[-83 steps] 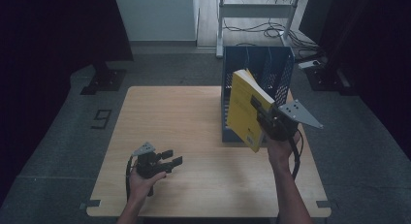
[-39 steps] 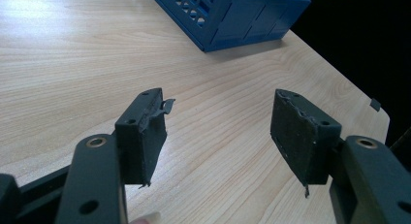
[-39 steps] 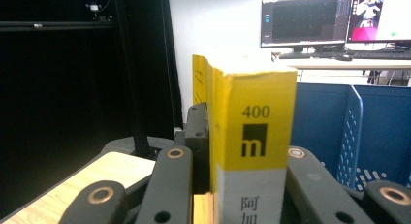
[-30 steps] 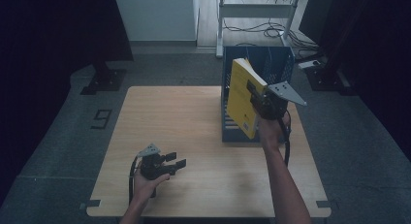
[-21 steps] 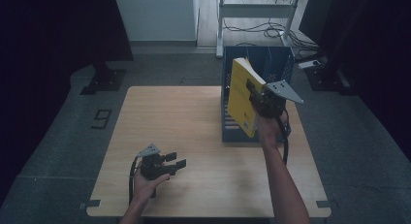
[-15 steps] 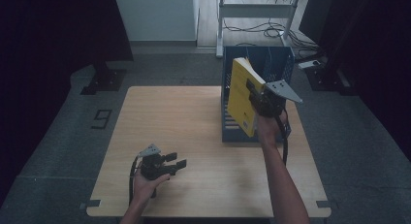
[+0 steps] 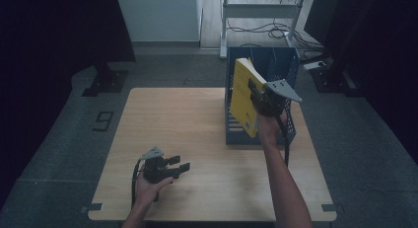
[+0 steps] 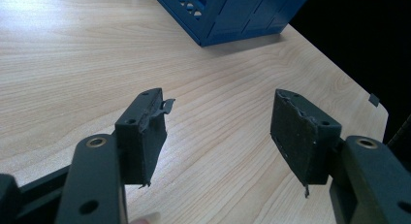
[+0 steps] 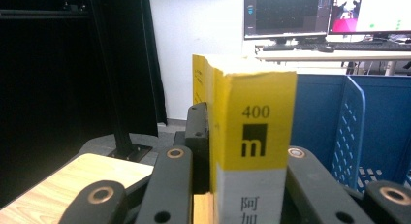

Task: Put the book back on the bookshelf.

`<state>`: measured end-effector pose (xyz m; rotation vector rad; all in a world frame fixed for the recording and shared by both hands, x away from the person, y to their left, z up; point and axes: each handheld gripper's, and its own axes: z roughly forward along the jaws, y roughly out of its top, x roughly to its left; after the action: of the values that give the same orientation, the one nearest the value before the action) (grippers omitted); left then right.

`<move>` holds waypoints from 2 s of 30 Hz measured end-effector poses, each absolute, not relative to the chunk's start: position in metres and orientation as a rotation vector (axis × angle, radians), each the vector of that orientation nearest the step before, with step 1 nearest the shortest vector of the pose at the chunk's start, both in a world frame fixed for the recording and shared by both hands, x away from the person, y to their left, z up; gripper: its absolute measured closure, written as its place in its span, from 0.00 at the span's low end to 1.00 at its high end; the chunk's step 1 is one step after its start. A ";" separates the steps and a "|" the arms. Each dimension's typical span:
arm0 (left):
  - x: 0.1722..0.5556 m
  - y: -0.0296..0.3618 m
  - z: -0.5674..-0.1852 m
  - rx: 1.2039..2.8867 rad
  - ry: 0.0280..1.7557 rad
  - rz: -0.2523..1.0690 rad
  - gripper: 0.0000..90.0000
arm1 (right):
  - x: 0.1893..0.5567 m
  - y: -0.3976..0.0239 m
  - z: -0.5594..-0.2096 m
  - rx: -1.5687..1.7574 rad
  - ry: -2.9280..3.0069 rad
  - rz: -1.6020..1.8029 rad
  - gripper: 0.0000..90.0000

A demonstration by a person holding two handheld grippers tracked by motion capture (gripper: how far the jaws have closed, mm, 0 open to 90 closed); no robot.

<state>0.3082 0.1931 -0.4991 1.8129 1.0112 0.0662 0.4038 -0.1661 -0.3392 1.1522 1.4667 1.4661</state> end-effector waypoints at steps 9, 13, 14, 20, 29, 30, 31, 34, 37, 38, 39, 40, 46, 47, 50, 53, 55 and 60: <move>0.309 0.194 -0.500 1.811 1.019 0.071 0.41 | 0.411 -0.162 -0.343 1.161 1.463 1.450 0.83; 0.309 0.195 -0.500 1.812 1.021 0.063 0.41 | 0.413 -0.163 -0.344 1.171 1.452 1.447 0.83; 0.309 0.195 -0.500 1.811 1.022 0.064 0.41 | 0.414 -0.163 -0.344 1.174 1.450 1.446 0.83; 0.309 0.195 -0.500 1.801 1.023 0.042 0.41 | 0.419 -0.161 -0.347 1.178 1.446 1.436 0.83; 0.309 0.194 -0.500 1.810 1.023 0.056 0.41 | 0.431 -0.156 -0.351 1.189 1.436 1.412 0.83; 0.309 0.194 -0.500 1.812 1.024 0.057 0.41 | 0.433 -0.156 -0.352 1.191 1.436 1.411 0.83; 0.309 0.194 -0.501 1.814 1.025 0.058 0.41 | 0.434 -0.156 -0.352 1.190 1.435 1.409 0.83; 0.310 0.194 -0.501 1.816 1.028 0.057 0.41 | 0.437 -0.155 -0.353 1.192 1.430 1.403 0.83; 0.310 0.194 -0.502 1.816 1.029 0.055 0.41 | 0.439 -0.156 -0.355 1.199 1.430 1.389 0.83; 0.310 0.194 -0.502 1.816 1.029 0.053 0.41 | 0.440 -0.156 -0.356 1.201 1.432 1.388 0.83; 0.310 0.193 -0.502 1.818 1.029 0.051 0.41 | 0.441 -0.157 -0.356 1.204 1.432 1.388 0.83; 0.310 0.193 -0.503 1.817 1.029 0.052 0.41 | 0.441 -0.157 -0.357 1.207 1.432 1.391 0.83; 0.310 0.192 -0.503 1.822 1.026 0.052 0.41 | 0.446 -0.157 -0.359 1.211 1.427 1.382 0.83; 0.310 0.192 -0.503 1.820 1.026 0.052 0.41 | 0.447 -0.156 -0.359 1.214 1.426 1.378 0.83; 0.310 0.193 -0.503 1.820 1.027 0.049 0.41 | 0.449 -0.157 -0.361 1.221 1.423 1.377 0.83; 0.311 0.193 -0.504 1.820 1.030 0.049 0.41 | 0.451 -0.157 -0.362 1.226 1.415 1.384 0.83; 0.311 0.192 -0.504 1.819 1.030 0.050 0.41 | 0.452 -0.156 -0.362 1.226 1.417 1.383 0.83; 0.310 0.193 -0.503 1.815 1.028 0.050 0.41 | 0.457 -0.151 -0.362 1.223 1.418 1.368 0.83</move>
<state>0.3101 0.1927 -0.5034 1.8146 1.0284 0.0505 0.4570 -0.1509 -0.3618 1.2234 1.4184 1.3677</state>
